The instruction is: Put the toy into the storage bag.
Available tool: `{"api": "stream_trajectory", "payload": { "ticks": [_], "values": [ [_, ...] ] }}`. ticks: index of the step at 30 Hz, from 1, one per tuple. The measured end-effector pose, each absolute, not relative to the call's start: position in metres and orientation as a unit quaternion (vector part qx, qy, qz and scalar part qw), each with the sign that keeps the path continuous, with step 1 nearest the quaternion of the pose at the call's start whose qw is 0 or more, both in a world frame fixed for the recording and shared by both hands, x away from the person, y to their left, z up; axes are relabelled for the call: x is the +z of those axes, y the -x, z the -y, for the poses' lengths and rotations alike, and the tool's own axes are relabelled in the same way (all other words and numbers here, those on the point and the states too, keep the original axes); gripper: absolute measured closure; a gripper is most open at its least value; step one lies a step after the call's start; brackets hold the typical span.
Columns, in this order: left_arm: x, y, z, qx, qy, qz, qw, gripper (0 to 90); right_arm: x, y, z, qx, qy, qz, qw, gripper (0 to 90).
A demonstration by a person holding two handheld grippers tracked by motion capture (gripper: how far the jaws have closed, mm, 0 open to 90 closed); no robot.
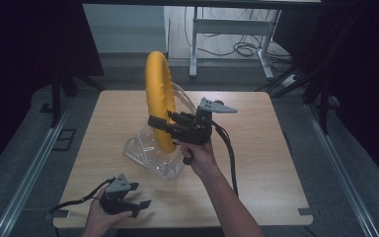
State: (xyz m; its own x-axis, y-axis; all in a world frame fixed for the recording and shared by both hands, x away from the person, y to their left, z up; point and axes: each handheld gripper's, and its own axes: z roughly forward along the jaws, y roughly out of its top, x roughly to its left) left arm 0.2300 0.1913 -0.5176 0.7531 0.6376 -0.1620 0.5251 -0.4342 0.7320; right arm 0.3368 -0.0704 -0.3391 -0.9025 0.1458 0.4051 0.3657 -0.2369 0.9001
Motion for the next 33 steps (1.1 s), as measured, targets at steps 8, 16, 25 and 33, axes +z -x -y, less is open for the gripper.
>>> {"api": "stream_trajectory", "payload": {
  "ticks": [8,16,25,33],
  "values": [
    [-0.518,-0.23,-0.191,0.069,-0.846,-0.342,0.402,19.7,-0.35,-0.338,0.069,-0.752,0.218,0.617,0.078,51.1],
    [-0.519,-0.23,-0.191,0.068,-0.846,-0.343,0.402,19.7,-0.358,-0.34,0.068,-0.749,0.222,0.619,0.081,51.1],
    [-0.519,-0.23,-0.19,0.068,-0.846,-0.343,0.402,19.7,-0.367,-0.341,0.069,-0.745,0.234,0.62,0.081,51.1],
    [-0.519,-0.23,-0.19,0.068,-0.847,-0.342,0.401,19.7,-0.378,-0.346,0.068,-0.742,0.247,0.618,0.084,51.0]
  ]
}}
